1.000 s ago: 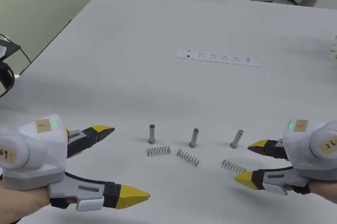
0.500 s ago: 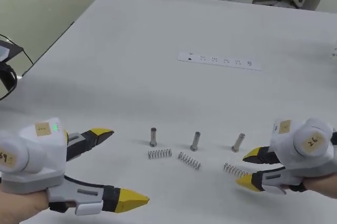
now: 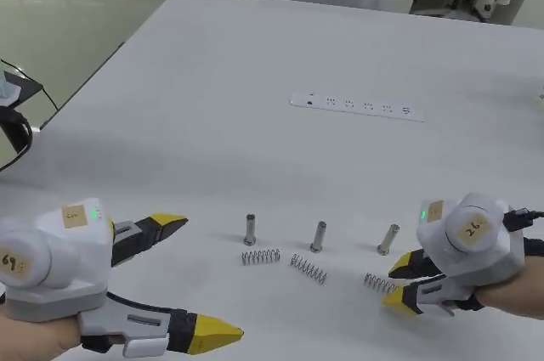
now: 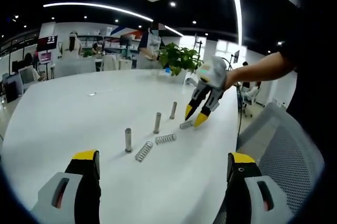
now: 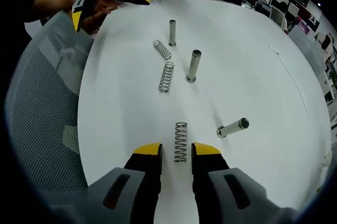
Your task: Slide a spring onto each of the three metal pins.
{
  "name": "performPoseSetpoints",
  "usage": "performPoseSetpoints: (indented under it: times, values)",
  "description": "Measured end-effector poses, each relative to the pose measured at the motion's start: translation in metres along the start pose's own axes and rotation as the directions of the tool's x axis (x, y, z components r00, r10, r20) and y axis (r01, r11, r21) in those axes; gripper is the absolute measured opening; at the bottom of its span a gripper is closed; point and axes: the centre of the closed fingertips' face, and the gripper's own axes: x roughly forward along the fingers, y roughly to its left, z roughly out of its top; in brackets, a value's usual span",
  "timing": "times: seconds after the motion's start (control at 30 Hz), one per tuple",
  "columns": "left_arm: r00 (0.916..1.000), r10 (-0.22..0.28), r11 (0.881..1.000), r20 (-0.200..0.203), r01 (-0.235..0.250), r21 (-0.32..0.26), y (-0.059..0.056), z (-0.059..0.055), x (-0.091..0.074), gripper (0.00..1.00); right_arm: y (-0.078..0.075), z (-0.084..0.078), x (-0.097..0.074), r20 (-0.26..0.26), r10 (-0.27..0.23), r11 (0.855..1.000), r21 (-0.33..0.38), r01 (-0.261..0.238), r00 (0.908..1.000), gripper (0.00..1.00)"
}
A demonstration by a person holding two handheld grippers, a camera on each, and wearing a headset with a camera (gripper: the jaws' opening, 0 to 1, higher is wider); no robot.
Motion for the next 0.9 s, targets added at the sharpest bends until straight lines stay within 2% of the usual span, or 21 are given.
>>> performPoseSetpoints:
  times: [0.47, 0.9]
  values:
    - [1.0000, -0.007, 1.000, 0.003, 0.007, 0.006, -0.0028, 0.0009, 0.0009, 0.98, 0.0025, -0.0027, 0.0061, -0.032, 0.019, 1.000, -0.007, -0.019, 0.9993, 0.17]
    - [1.0000, -0.001, 1.000, 0.008, 0.001, 0.005, -0.0008, 0.0012, -0.0004, 0.98, 0.0009, -0.0059, 0.0088, -0.062, 0.005, 0.999, -0.033, -0.007, 0.9981, 0.14]
